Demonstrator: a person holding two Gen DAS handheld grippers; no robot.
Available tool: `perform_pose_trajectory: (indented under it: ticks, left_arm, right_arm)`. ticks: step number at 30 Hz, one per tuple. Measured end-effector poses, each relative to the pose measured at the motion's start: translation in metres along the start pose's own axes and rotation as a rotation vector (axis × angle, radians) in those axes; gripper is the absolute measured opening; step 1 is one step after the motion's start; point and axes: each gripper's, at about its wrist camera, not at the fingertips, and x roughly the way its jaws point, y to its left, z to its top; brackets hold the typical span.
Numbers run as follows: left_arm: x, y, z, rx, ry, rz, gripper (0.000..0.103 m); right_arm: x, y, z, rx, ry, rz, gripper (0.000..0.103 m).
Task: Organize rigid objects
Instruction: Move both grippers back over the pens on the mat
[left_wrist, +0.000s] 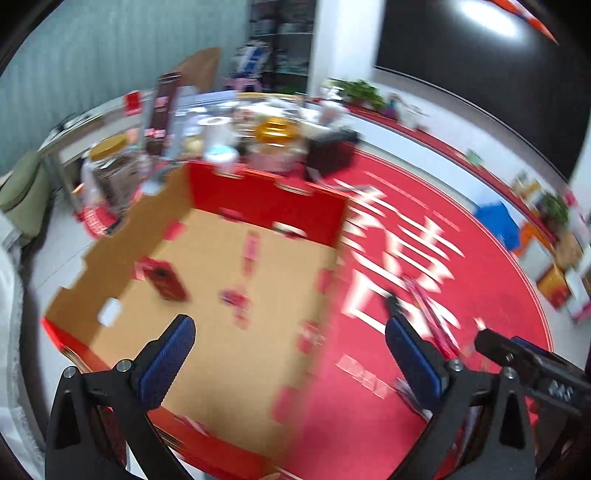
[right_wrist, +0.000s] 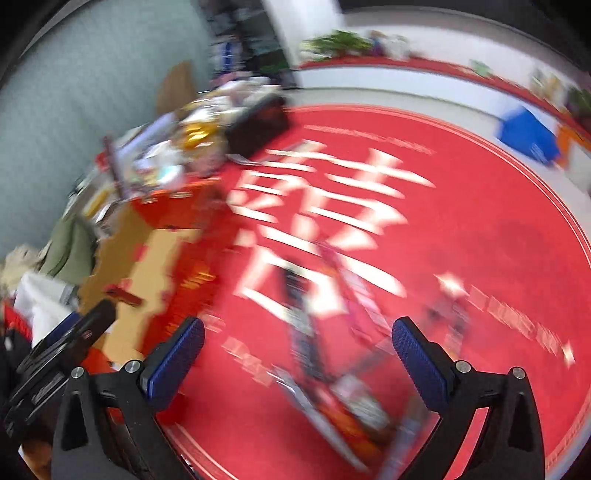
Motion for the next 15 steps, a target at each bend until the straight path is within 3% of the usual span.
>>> perform_pose_trajectory:
  ticks: [4, 7, 15]
  left_arm:
    - [0.010, -0.050, -0.025, 0.066, 0.035, -0.014, 0.103]
    - [0.027, -0.069, -0.048, 0.051, 0.109, -0.003, 0.103]
    - [0.041, -0.101, -0.098, 0.074, 0.205, 0.032, 0.103]
  right_arm:
    - [-0.013, -0.060, -0.022, 0.138, 0.021, -0.044, 0.102]
    - [-0.016, -0.085, -0.038, 0.184, 0.045, -0.067, 0.102]
    - [-0.020, -0.113, -0.064, 0.229, 0.073, -0.043, 0.102]
